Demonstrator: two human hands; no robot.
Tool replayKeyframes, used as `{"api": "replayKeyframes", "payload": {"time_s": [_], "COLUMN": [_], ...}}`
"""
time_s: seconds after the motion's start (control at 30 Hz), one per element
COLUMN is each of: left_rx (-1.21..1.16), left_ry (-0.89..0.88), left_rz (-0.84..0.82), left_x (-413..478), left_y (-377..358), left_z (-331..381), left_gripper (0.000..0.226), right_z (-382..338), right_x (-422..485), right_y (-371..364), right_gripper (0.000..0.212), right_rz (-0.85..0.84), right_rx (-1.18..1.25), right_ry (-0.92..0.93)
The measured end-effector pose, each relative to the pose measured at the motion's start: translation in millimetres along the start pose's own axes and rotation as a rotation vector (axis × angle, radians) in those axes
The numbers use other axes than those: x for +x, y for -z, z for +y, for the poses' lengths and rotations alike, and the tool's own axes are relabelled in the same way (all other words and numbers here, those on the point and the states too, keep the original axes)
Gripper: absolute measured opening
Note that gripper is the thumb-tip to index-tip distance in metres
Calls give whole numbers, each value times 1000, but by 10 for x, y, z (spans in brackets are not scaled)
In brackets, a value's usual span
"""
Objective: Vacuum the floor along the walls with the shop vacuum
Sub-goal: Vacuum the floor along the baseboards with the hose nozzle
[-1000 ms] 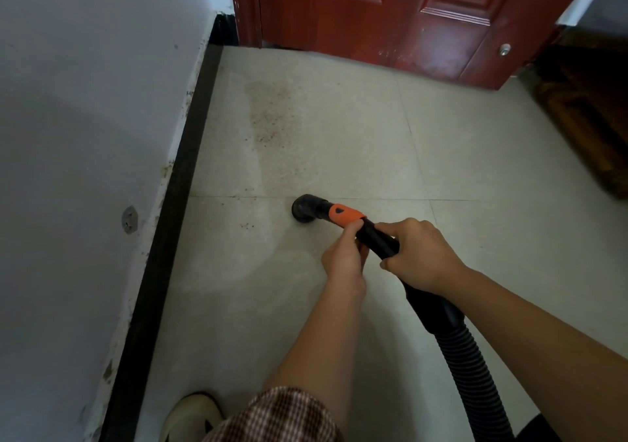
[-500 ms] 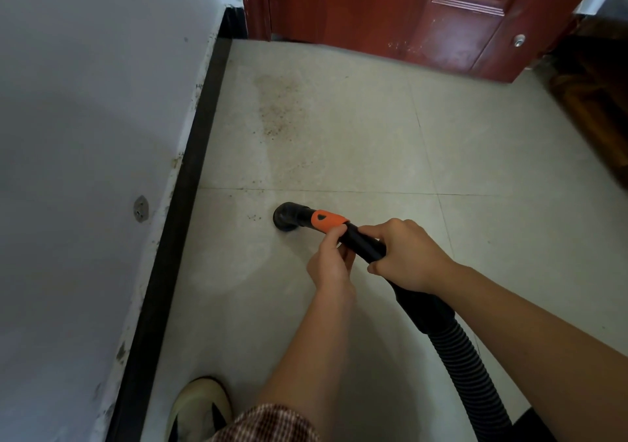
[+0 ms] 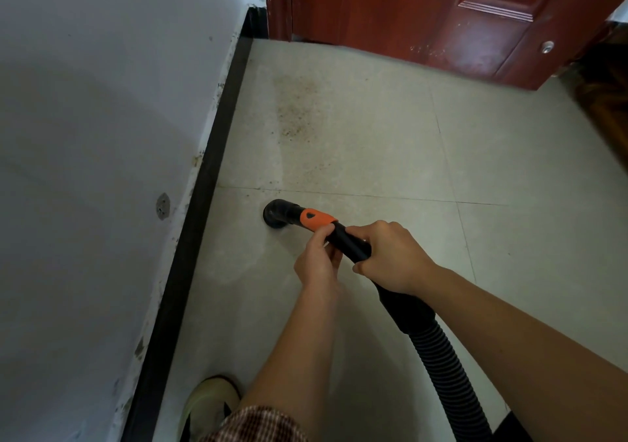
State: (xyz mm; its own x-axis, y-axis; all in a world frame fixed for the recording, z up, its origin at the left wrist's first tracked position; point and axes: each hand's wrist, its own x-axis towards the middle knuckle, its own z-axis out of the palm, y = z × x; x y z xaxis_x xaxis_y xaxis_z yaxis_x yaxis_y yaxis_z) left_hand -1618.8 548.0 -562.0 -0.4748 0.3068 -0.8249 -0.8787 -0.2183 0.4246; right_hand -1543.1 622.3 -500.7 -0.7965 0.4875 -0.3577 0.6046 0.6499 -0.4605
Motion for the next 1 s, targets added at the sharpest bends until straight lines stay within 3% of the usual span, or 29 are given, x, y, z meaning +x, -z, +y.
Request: {"api": "replayKeyframes", "payload": {"time_s": [0.37,0.73,1.0], "left_rx": [-37,11,3], "left_ry": [-12,-24,-2], "left_rz": [4,-1,-25], "left_x": [25,30,-52], "left_y": [159,132,-29], "left_z": [188,156,4], "left_gripper": [24,18,28], "right_z": [-174,-4,134], "right_x": [95,0,-36], "right_y": [-115,-156,22], "right_gripper": [26,70,73], "right_rz": [-30,-45,-21], "right_rx": [9,155,161], "right_ry": [54,63,-31]}}
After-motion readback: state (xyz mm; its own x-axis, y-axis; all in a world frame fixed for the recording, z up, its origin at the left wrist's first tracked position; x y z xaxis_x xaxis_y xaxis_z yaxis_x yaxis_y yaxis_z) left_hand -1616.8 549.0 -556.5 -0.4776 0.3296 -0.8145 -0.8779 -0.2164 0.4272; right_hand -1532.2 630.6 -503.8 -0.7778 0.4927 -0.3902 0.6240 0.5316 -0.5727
